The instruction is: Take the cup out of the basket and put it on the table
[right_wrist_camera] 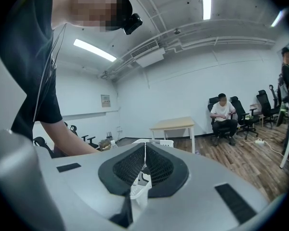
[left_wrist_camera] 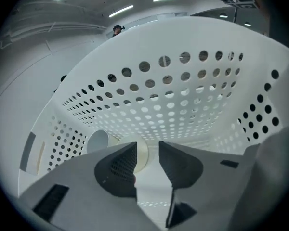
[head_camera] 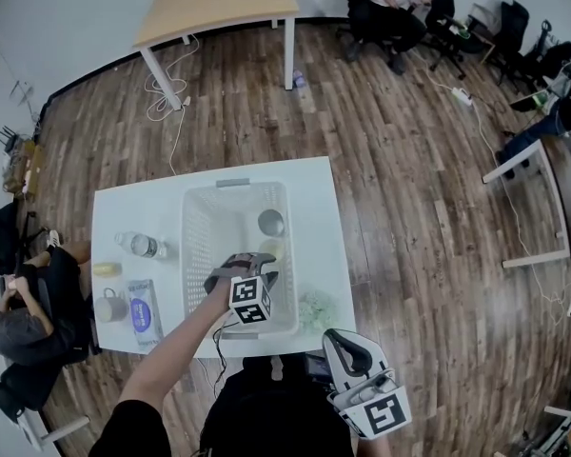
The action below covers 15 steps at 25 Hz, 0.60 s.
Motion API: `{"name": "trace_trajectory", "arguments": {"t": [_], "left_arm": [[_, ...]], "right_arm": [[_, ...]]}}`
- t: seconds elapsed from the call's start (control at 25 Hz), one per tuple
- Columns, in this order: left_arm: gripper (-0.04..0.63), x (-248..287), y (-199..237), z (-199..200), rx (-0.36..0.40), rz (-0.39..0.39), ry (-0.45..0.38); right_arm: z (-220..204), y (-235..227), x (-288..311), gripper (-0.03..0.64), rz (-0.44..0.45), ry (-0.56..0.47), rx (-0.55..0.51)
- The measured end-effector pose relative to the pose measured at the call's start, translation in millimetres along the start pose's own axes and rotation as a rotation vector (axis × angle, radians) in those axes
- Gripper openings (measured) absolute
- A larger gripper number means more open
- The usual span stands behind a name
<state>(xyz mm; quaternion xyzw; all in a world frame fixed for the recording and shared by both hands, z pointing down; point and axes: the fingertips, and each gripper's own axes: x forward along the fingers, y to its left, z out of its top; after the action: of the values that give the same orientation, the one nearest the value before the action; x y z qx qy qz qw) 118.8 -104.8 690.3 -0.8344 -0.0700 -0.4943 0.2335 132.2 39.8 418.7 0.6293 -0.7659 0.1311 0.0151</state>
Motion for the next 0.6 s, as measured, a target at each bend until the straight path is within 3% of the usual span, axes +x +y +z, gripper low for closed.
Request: {"name": "trace_trajectory", "arguments": {"t": [0.32,0.6], "left_arm": [[0.058,13,1,-12,0.032,0.025,0.066],[0.02,14,-2,-9,0.031,0.018,0.047]], "right_arm": [[-2,-1,-6,0.026,-0.029,0.004,0.01],[-2,2,-9,0.026,-0.037,0.006,0.011]]}}
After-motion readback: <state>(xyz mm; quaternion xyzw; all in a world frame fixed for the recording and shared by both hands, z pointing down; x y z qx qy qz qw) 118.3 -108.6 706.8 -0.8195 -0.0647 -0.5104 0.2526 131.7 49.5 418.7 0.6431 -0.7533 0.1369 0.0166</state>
